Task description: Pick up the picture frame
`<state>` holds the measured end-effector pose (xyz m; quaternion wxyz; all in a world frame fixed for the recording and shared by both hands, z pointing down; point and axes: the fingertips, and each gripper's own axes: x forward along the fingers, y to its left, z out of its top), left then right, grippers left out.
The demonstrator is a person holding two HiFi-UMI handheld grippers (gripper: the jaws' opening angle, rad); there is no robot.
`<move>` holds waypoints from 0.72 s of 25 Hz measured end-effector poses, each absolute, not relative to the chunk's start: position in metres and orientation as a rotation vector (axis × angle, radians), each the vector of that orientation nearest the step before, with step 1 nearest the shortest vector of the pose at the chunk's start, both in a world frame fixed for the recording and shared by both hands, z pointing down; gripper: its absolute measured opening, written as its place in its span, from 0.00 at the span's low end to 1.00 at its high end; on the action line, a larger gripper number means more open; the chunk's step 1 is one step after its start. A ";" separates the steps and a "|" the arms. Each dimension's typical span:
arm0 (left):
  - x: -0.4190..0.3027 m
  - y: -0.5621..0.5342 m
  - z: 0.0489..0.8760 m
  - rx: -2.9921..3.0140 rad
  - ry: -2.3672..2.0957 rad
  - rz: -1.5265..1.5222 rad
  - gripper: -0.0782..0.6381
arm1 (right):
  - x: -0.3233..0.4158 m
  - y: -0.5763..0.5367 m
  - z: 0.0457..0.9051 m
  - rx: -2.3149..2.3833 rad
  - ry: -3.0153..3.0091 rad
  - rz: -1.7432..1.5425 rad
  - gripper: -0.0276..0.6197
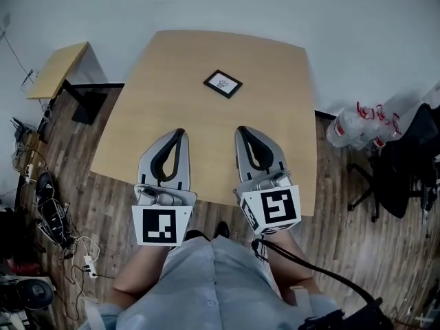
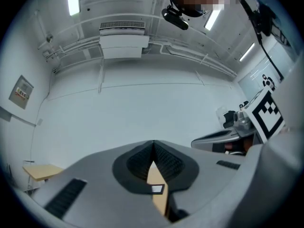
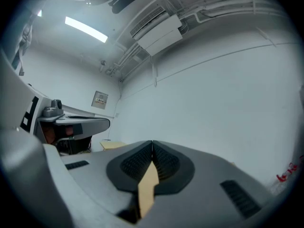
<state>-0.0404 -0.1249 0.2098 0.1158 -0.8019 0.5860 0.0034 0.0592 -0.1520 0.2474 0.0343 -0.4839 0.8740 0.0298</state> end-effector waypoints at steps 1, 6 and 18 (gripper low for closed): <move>-0.041 -0.131 0.208 -2.340 1.724 0.013 0.11 | 0.059 -0.160 0.245 -1.479 2.688 0.099 0.05; -0.056 -0.161 0.210 -2.315 1.775 0.020 0.11 | 0.049 -0.197 0.244 -1.449 2.704 0.105 0.05; -0.075 -0.262 0.247 -2.413 1.828 0.017 0.11 | 0.031 -0.302 0.282 -1.494 2.786 0.029 0.05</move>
